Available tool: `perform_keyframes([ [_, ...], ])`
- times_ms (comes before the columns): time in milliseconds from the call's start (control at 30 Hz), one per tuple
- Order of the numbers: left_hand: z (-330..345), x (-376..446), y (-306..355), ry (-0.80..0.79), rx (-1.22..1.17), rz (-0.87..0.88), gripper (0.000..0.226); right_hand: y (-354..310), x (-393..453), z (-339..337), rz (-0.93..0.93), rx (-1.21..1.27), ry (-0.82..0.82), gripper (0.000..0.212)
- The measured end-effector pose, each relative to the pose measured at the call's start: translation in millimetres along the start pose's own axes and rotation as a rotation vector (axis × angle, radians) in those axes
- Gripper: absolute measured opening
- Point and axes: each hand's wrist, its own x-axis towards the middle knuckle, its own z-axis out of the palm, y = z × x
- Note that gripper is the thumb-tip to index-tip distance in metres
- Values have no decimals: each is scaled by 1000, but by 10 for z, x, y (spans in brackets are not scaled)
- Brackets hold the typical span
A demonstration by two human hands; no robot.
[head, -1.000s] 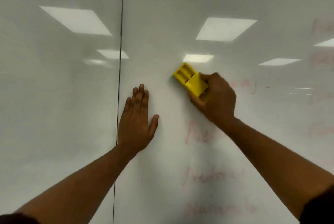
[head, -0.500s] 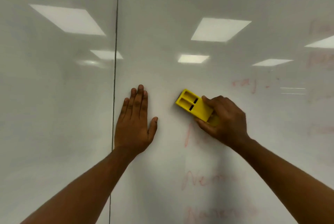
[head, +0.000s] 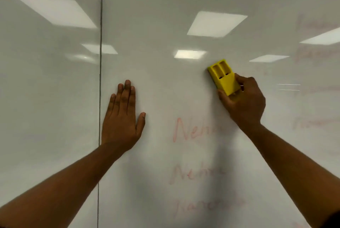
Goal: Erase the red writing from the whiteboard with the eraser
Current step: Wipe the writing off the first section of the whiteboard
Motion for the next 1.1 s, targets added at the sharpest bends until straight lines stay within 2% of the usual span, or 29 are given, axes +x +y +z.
perform_keyframes([
  [67,-29,11,28,-2,0,2,79,-13,74,-36,174,76,23,65],
  [100,-42,21,39,1,2,24,78,-54,39,-34,150,56,8,64],
  [200,-15,58,164,-11,-26,70,76,-18,-240,-19,-262,-82,-121,60],
  [267,39,31,280,-12,-48,33,79,177,-210,-81,-370,-100,-134,62],
  [300,72,8,311,4,-41,16,80,282,-116,-100,-319,-105,-83,64],
  [400,145,-50,284,58,-8,25,83,476,183,-111,26,-12,85,69],
  [467,192,4,268,91,8,50,84,499,263,-42,113,36,165,69],
  [500,196,34,265,95,21,55,84,489,232,-8,77,30,168,67],
  [633,177,27,300,80,49,77,83,660,13,-22,-306,-71,46,63],
  [667,172,18,292,76,53,89,83,737,48,-67,-352,-89,30,63],
  [733,173,19,280,75,60,109,83,903,254,-147,-294,-111,70,64],
  [867,178,13,294,60,64,107,83,943,571,-215,16,13,152,64],
  [900,173,13,302,54,63,103,83,902,519,-201,1,17,147,63],
  [1033,135,6,343,34,57,79,82,1034,81,-250,-327,-59,-3,61],
  [1100,122,-15,377,18,37,57,81,1251,54,-382,-332,-82,-6,61],
])
